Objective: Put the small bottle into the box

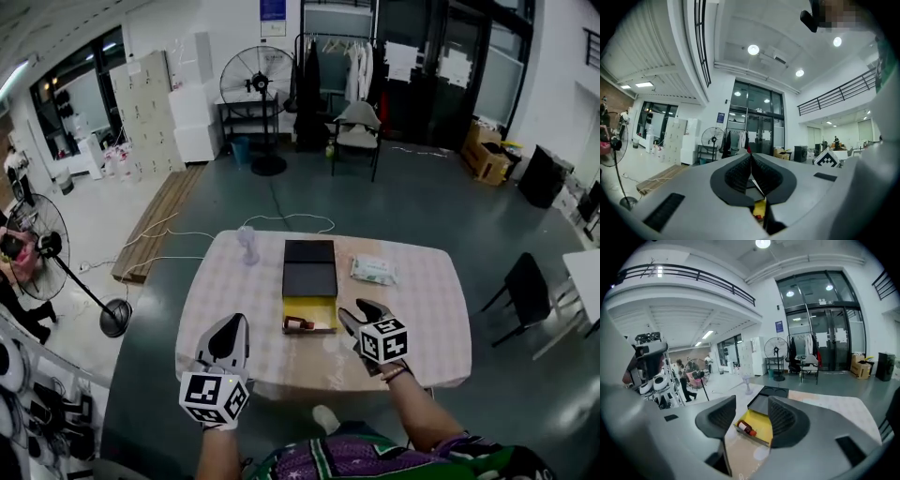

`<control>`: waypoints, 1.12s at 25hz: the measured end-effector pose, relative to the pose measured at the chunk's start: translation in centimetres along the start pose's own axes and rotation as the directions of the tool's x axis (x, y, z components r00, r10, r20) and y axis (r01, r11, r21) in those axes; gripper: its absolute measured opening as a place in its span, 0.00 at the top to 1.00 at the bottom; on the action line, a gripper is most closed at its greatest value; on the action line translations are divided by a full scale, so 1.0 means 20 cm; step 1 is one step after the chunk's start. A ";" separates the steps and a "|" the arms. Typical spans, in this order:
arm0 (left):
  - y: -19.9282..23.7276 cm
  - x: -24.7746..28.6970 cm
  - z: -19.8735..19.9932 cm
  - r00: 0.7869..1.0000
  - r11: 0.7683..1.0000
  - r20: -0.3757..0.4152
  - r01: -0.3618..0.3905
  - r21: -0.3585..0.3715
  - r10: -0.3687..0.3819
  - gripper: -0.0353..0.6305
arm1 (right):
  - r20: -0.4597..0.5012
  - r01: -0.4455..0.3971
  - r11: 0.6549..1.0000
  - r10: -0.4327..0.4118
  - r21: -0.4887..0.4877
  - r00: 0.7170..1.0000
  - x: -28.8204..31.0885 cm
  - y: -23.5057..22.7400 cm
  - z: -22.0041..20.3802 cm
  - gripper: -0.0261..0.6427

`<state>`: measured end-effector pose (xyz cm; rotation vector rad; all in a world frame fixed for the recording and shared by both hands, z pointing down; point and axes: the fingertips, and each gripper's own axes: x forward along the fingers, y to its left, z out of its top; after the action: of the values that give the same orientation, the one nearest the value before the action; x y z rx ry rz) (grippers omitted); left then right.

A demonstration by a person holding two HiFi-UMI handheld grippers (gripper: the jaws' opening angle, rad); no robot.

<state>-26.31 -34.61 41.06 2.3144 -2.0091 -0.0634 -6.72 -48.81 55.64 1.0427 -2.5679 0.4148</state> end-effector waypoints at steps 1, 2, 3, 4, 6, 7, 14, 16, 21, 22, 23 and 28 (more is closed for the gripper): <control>0.00 -0.01 0.01 1.000 1.000 0.004 0.009 0.003 -0.009 0.91 | 0.028 0.006 1.000 -0.006 0.003 1.000 -0.05 0.01 0.04 0.63; -0.01 -0.02 0.03 1.000 1.000 0.009 0.017 0.005 -0.018 0.91 | 0.054 0.010 1.000 -0.011 0.005 0.998 -0.11 0.03 0.08 0.63; -0.02 -0.04 0.05 1.000 1.000 0.015 0.025 0.008 -0.026 0.91 | 0.078 0.014 1.000 -0.014 0.005 0.997 -0.17 0.04 0.12 0.63; -0.02 -0.06 0.07 0.999 0.999 0.023 0.032 0.012 -0.032 0.91 | 0.100 0.018 1.000 -0.018 0.002 0.995 -0.24 0.06 0.16 0.63; -0.04 -0.12 0.12 0.998 0.999 0.042 0.038 0.024 -0.039 0.91 | 0.143 0.027 1.000 -0.025 -0.009 0.989 -0.37 0.10 0.23 0.63; -0.04 -0.15 0.14 0.998 0.999 0.050 0.039 0.027 -0.040 0.91 | 0.166 0.032 0.999 -0.029 -0.014 0.986 -0.44 0.12 0.26 0.63; -0.06 -0.35 0.28 0.992 0.997 0.098 0.076 0.034 -0.079 0.91 | 0.320 0.055 0.998 -0.044 -0.024 0.946 -0.82 0.32 0.48 0.63; -0.06 -0.38 0.29 0.990 0.995 0.105 0.088 0.038 -0.092 0.91 | 0.351 0.058 0.998 -0.045 -0.026 0.935 -0.88 0.38 0.50 0.64; -0.09 -0.44 0.33 0.986 0.995 0.141 0.091 0.027 -0.094 0.91 | 0.401 0.082 0.996 -0.060 -0.038 0.914 -1.03 0.47 0.54 0.67; -0.10 -0.45 0.34 0.985 0.996 0.145 0.091 0.026 -0.094 0.91 | 0.409 0.086 0.995 -0.062 -0.042 0.911 -1.05 0.48 0.55 0.68; -0.12 -0.47 0.35 0.984 0.995 0.148 0.092 0.026 -0.094 0.91 | 0.415 0.091 0.995 -0.064 -0.044 0.907 -1.08 0.49 0.57 0.69; -0.21 -0.53 0.42 0.982 0.994 0.156 0.103 0.039 -0.108 0.91 | 0.436 0.099 0.994 -0.073 -0.039 0.897 -1.20 0.48 0.60 0.72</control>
<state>-24.31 -23.72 32.08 2.5081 -1.9660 -0.2317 0.32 -32.16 33.50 1.3492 -2.8782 0.0819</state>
